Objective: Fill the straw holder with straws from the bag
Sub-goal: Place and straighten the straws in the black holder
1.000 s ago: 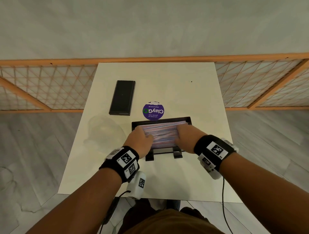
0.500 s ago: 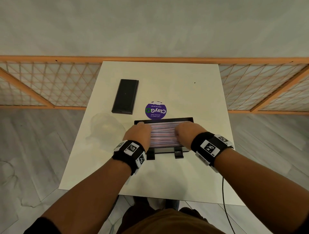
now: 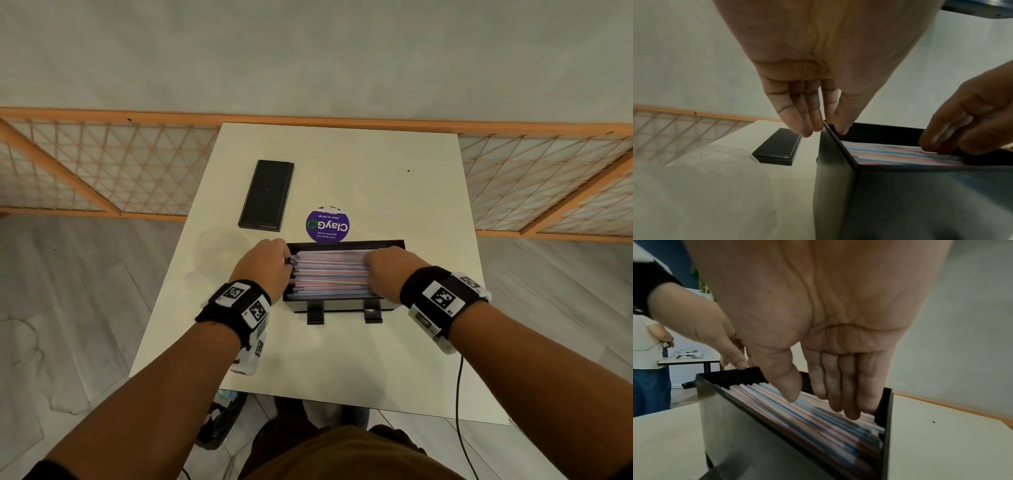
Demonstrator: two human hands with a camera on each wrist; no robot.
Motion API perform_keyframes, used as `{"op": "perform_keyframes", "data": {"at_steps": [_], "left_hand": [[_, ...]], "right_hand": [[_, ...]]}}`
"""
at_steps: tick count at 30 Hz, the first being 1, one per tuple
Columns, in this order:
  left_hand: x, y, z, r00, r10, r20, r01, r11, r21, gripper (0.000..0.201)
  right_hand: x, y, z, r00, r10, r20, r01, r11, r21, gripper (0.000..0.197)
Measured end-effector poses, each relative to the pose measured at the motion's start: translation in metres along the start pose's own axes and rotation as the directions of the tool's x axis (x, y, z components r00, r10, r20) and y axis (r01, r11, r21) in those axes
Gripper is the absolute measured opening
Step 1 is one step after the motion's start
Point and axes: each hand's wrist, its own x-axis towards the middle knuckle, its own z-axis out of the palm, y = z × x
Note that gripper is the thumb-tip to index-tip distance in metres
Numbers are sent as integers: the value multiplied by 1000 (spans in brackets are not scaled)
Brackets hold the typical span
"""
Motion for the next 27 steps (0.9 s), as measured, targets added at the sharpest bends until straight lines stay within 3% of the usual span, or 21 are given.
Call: {"op": "perform_keyframes", "data": {"at_steps": [4,6,8,10,15,21,27], "left_hand": [[-9,0,8,1000,-8,11,9,997,-79,20],[-12,1,12,1000,-28,0,28,991,-129,22],[-14,1,14,998,-64,-4,62,977,-205,28],[-16,0,14,996,-93,-2,90,960,-265,36],[-14,-6,14,991,-137,8,132,932,-339,40],[-10,-15,17,990,-141,22,138,905,-403,34],[-11,-20,18,993,-119,9,112,905,-411,28]], "right_hand": [[-14,-6,0,998,-53,25,54,997,-60,24],[-20,-14,0,993,-117,-2,116,986,-124,25],[-21,-27,-2,978,-197,-69,191,978,-83,23],[-14,-43,-2,948,-303,-97,301,953,-30,23],[17,-85,1,833,-553,-7,531,805,-265,39],[40,-98,-2,882,-456,122,464,793,-394,51],[45,-95,0,876,-481,47,466,816,-343,53]]}}
